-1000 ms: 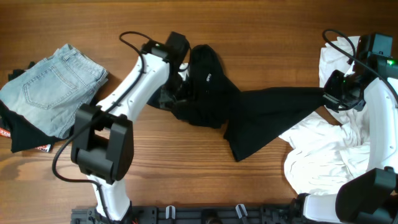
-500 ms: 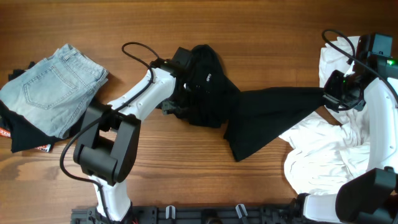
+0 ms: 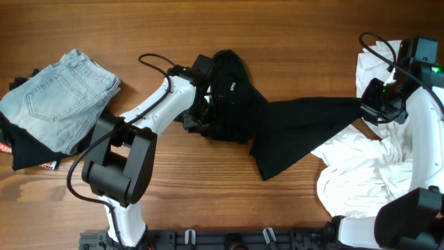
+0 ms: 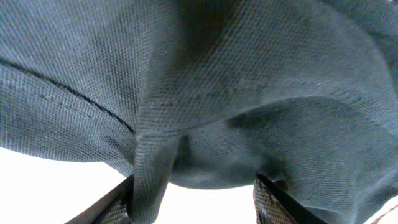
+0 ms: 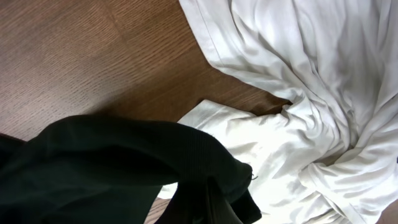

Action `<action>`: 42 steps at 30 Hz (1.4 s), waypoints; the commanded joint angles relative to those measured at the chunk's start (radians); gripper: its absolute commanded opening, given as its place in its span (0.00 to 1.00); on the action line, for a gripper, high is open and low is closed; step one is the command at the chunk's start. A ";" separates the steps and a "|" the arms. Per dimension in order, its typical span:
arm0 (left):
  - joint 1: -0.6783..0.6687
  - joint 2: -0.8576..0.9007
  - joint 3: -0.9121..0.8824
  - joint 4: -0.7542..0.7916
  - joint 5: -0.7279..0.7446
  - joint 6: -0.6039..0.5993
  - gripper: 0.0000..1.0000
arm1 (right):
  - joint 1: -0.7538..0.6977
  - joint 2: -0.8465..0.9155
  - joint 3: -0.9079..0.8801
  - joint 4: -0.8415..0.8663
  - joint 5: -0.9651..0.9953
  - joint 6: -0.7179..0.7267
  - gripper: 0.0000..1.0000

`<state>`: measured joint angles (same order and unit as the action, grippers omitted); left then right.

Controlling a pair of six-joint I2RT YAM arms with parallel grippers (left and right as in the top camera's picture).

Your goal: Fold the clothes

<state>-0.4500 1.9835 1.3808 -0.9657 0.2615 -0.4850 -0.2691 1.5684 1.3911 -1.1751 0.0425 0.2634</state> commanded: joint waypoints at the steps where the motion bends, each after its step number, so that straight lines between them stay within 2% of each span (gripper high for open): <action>1: 0.002 -0.018 -0.007 -0.031 -0.019 -0.003 0.57 | 0.002 -0.016 0.021 -0.001 0.009 -0.013 0.05; 4: -0.009 -0.018 -0.007 -0.061 -0.019 -0.003 0.56 | 0.002 -0.016 0.021 -0.001 0.009 -0.013 0.05; 10: -0.056 -0.018 -0.008 0.043 -0.054 -0.029 0.55 | 0.002 -0.016 0.021 -0.008 0.009 -0.014 0.05; 14: -0.074 -0.018 -0.008 0.041 -0.071 -0.029 0.31 | 0.002 -0.016 0.021 -0.008 0.010 -0.014 0.05; 18: -0.056 -0.018 -0.007 0.029 -0.233 -0.029 0.24 | 0.002 -0.016 0.021 -0.009 0.009 -0.014 0.05; 20: -0.037 -0.018 -0.007 0.029 -0.271 -0.029 0.34 | 0.002 -0.016 0.021 -0.009 0.009 -0.014 0.05; 21: -0.032 -0.018 -0.007 0.018 -0.270 -0.029 0.36 | 0.002 -0.016 0.021 -0.009 0.009 -0.014 0.05; 25: -0.037 -0.018 -0.007 -0.014 -0.270 -0.029 0.38 | 0.002 -0.016 0.021 -0.008 0.009 -0.013 0.05; 36: -0.111 -0.017 -0.009 0.024 -0.245 -0.047 0.39 | 0.002 -0.016 0.021 -0.012 0.009 -0.013 0.05; 42: -0.111 -0.008 -0.046 0.058 -0.339 -0.048 0.41 | 0.002 -0.016 0.021 -0.015 0.010 -0.021 0.05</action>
<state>-0.5594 1.9835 1.3598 -0.9169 -0.0151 -0.5156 -0.2691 1.5684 1.3911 -1.1889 0.0425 0.2596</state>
